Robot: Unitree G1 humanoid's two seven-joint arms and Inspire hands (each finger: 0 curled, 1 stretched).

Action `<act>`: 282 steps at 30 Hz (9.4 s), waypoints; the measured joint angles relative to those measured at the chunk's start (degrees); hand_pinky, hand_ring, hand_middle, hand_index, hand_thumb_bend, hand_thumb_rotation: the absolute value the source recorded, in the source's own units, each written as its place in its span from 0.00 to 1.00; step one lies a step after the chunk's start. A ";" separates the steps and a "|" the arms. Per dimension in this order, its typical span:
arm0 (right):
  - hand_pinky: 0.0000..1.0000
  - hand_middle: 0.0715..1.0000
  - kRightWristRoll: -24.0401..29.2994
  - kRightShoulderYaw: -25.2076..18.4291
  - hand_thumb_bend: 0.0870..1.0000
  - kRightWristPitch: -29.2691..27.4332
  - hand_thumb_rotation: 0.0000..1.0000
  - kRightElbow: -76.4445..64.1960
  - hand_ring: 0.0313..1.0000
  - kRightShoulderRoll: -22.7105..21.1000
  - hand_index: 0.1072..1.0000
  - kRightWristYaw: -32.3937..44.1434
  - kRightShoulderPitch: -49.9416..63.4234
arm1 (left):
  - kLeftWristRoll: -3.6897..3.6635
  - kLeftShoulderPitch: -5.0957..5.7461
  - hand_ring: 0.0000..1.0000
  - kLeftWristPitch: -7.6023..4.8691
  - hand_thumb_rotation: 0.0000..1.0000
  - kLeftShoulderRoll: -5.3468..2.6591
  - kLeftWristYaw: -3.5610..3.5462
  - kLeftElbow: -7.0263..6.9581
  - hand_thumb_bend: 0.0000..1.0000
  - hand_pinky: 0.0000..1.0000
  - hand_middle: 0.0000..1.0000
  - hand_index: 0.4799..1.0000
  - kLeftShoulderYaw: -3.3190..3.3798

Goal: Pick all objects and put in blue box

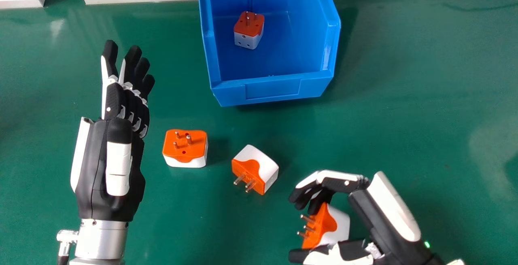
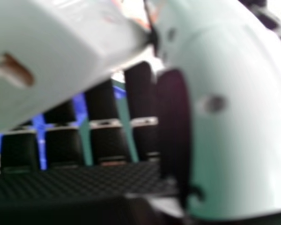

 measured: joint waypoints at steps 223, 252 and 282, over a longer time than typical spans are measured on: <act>0.57 0.76 -16.70 -3.80 0.96 3.94 0.15 6.17 0.70 -1.83 0.78 -11.07 -4.29 | 0.66 1.45 0.99 0.27 0.92 0.11 0.92 -1.48 0.90 1.00 1.00 1.00 -0.42; 0.38 0.44 -18.16 -0.91 0.51 3.36 0.00 7.45 0.45 -2.57 0.46 -19.89 -5.57 | -0.18 1.30 0.99 0.12 0.92 0.11 -0.26 -1.01 0.90 1.00 1.00 1.00 -0.37; 0.38 0.47 -16.10 -1.36 0.47 0.83 0.00 8.38 0.38 -2.92 0.46 -20.02 -5.96 | -0.10 1.24 0.99 0.13 0.92 0.09 -0.23 -1.01 0.91 1.00 1.00 1.00 -0.49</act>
